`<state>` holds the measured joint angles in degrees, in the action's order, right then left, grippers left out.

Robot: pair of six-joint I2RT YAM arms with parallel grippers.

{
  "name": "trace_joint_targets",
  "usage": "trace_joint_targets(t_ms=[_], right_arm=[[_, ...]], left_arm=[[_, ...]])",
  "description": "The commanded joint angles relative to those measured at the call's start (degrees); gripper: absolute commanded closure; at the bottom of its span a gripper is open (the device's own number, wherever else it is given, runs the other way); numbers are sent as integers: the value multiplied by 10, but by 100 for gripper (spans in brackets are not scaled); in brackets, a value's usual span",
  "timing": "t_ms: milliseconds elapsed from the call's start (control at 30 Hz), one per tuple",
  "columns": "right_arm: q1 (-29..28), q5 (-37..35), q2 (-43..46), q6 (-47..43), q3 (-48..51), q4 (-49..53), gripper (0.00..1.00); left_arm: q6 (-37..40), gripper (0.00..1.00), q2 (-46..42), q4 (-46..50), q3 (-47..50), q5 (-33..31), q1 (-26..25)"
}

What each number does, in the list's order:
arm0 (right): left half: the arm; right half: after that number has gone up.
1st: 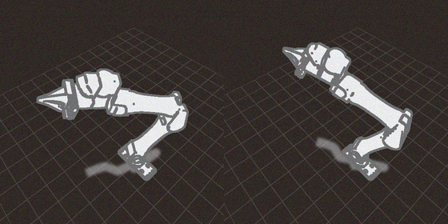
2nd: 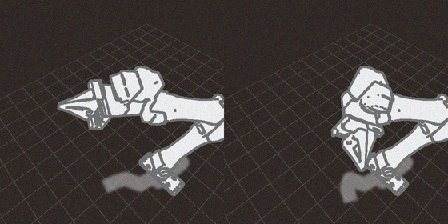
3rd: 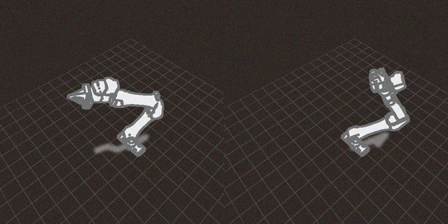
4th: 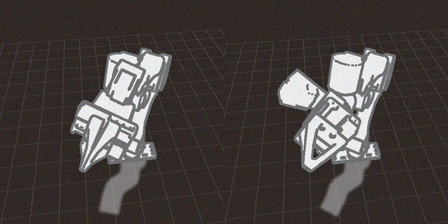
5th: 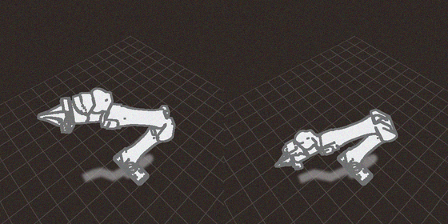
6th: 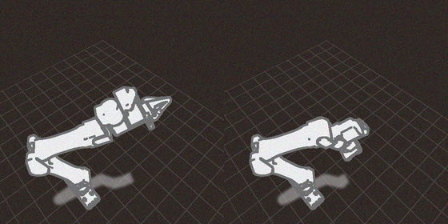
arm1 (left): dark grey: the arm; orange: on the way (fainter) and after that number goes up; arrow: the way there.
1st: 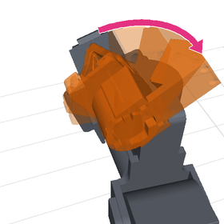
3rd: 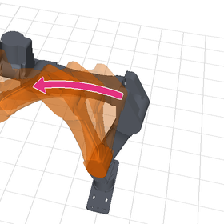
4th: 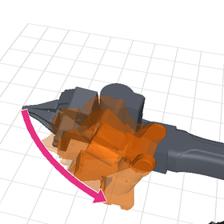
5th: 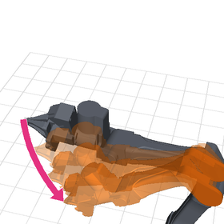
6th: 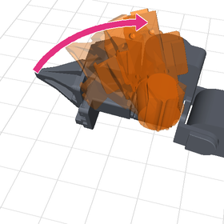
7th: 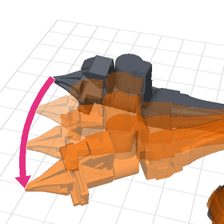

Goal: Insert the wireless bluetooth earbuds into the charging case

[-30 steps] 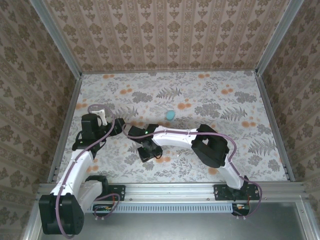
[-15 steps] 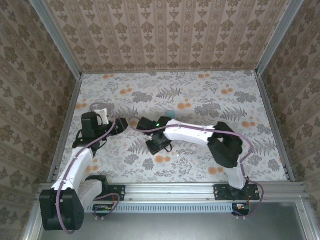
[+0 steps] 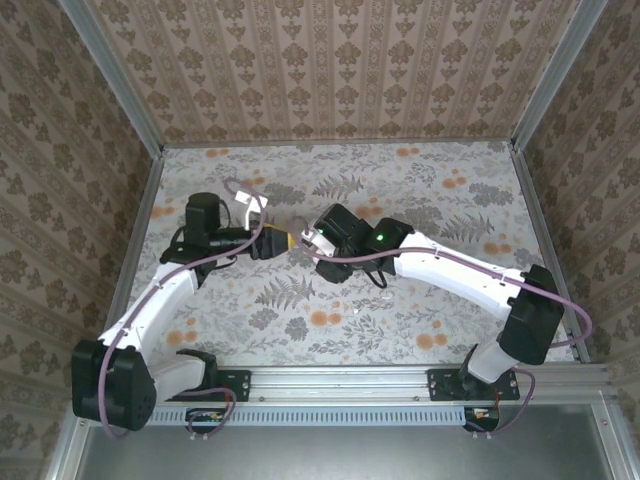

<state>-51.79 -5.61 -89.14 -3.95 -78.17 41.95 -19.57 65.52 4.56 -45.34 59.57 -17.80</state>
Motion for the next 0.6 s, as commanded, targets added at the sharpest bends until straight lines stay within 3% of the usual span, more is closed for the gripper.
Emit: trace_joint_targets(t_ms=[0,233,567], right_arm=[[-2,-6,42,-70,19,-36,67],[-3,9,88,-96,51,-82,67],[-4,13,90,-122,51,-87,67]], left_arm=[[46,32,9,6,-28,53,-31],[24,37,39,-22,-29,57,-50],[13,40,47,-51,-31,54,-79]])
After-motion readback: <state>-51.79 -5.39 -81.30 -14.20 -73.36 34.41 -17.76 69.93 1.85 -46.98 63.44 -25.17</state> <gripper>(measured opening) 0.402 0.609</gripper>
